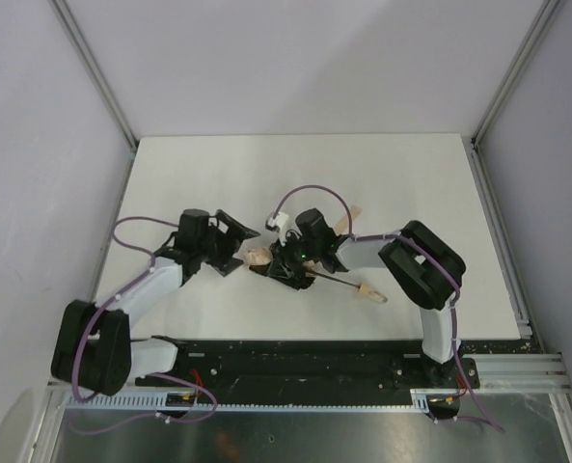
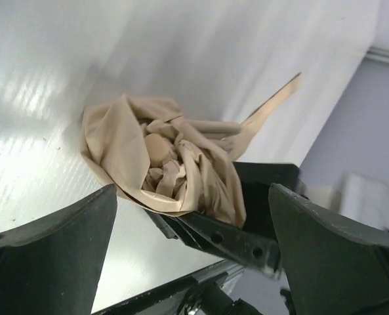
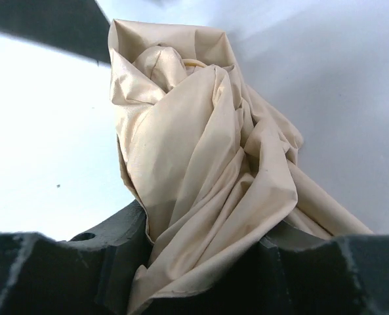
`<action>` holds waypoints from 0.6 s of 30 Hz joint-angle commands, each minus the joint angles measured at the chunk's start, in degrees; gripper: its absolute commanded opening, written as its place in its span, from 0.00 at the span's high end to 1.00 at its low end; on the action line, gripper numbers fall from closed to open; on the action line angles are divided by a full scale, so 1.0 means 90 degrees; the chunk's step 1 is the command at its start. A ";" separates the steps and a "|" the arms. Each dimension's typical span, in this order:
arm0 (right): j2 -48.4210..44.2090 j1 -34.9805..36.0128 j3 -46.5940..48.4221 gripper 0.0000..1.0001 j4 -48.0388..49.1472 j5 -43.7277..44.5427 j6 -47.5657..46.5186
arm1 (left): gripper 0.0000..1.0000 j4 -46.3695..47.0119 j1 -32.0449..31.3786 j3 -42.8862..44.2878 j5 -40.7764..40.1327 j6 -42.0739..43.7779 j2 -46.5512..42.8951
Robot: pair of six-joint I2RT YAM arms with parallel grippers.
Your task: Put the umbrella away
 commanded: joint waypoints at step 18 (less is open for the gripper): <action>0.1354 -0.1426 -0.0362 1.00 0.0717 -0.3198 0.2865 | 0.17 0.0211 -0.0728 0.0658 0.0298 0.3211 0.0139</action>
